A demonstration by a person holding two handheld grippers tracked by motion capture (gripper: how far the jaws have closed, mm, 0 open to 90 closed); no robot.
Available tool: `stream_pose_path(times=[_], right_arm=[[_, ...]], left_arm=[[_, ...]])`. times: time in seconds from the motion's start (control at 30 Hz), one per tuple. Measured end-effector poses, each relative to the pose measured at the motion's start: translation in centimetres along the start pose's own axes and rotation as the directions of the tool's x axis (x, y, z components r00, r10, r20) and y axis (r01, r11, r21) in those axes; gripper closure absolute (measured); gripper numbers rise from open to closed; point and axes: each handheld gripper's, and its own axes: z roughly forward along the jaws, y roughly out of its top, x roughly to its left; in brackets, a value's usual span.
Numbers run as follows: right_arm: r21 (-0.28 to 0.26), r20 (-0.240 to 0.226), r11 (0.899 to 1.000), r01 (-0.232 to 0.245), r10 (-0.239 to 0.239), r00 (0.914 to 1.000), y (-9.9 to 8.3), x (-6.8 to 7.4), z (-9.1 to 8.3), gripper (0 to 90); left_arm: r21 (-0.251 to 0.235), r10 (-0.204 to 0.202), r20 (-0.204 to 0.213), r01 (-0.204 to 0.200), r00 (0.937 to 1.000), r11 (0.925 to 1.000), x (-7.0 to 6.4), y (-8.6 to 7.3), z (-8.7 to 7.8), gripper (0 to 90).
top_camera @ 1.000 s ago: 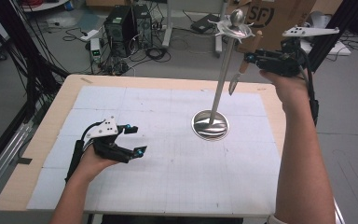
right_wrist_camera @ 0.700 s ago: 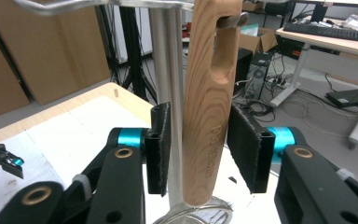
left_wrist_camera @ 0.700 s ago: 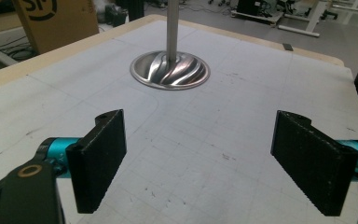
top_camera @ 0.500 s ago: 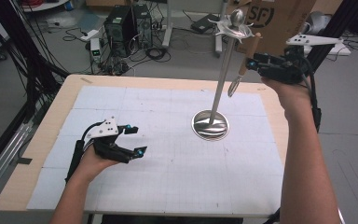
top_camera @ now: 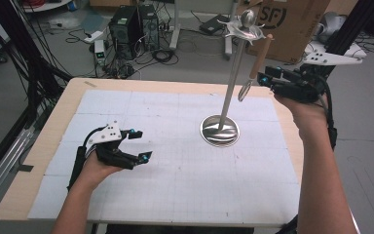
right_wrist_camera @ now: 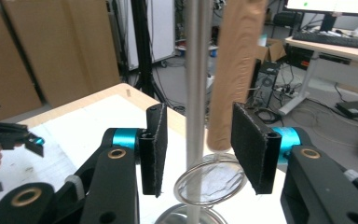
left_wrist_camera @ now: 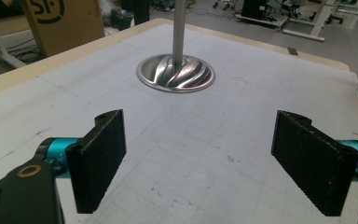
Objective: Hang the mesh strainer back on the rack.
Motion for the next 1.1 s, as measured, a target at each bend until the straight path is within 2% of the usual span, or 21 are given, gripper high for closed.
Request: stream_pose_path(times=[0.07, 0.23, 0.4, 0.5, 0.77, 0.9, 1.1], right_arm=[[0.008, -0.005, 1.000, 0.011, -0.011, 0.9999, -0.1, 0.5, -0.1, 55.1], [-0.014, -0.031, 1.000, 0.027, -0.027, 0.9991, -0.6, 1.6, -0.3, 53.7], [0.011, -0.039, 0.999, 0.052, -0.051, 0.9979, -1.3, 2.3, -0.1, 51.5], [0.002, -0.055, 0.998, 0.069, -0.069, 0.9961, -1.6, 2.8, 0.1, 50.6], [0.000, -0.091, 0.997, 0.073, -0.073, 0.9932, -3.2, 3.9, 0.3, 48.4], [-0.024, -0.106, 0.997, 0.071, -0.073, 0.9917, -4.2, 4.3, 0.3, 47.2], [-0.013, -0.117, 0.997, 0.079, -0.080, 0.9899, -5.6, 5.0, 0.7, 45.6]], left_arm=[[-0.001, 0.000, -0.004, 0.000, 1.0000, 1.0000, 0.1, 0.0, -0.1, 18.4], [-0.001, 0.000, -0.011, 0.000, 0.9999, 1.0000, 0.1, 0.0, -0.2, 18.4], [0.007, 0.003, -0.015, -0.003, 0.9999, 1.0000, 0.2, -0.1, -0.3, 18.4], [0.007, 0.001, -0.022, -0.001, 0.9998, 1.0000, 0.2, -0.2, -0.3, 18.4], [0.007, 0.010, -0.032, -0.010, 0.9994, 0.9999, 0.2, -0.2, -0.3, 18.4], [0.006, 0.008, -0.037, -0.007, 0.9993, 1.0000, 0.3, -0.2, -0.4, 18.4], [0.008, 0.008, -0.036, -0.008, 0.9993, 0.9999, 0.3, -0.2, -0.3, 18.4]])
